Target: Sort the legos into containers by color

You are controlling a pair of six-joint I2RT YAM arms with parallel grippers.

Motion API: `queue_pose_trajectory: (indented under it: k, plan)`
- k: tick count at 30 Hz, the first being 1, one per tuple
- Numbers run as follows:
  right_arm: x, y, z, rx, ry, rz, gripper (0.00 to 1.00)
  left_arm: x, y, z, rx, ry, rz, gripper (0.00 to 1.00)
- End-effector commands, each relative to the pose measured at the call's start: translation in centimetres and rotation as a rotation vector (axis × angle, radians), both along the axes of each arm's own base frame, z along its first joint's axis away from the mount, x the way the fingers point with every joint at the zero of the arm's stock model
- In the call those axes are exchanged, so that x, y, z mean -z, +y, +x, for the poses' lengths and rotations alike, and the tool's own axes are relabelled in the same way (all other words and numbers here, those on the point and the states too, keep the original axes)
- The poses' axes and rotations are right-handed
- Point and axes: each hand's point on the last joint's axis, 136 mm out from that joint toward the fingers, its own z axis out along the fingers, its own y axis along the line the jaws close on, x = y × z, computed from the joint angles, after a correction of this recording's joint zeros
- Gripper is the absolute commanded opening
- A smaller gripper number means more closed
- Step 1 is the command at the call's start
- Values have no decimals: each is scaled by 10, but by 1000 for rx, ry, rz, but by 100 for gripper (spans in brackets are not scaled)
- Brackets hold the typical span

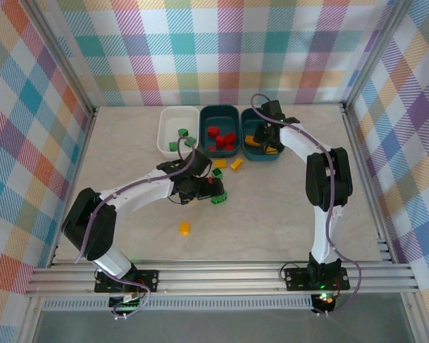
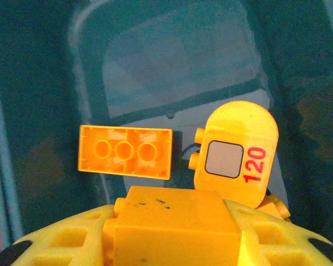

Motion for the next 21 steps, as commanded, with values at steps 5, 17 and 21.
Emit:
queue_pose_trajectory:
  k: [5,17,21]
  plan:
    - [-43,10,6,-23,-80,50,69,7,-20,7,-6,-1,35,100]
    - [-97,-5,-97,-24,-227,105,74,33,-40,29,-44,28,58,99]
    - [-84,-9,-136,-28,-193,148,74,47,-44,33,-41,52,90,96]
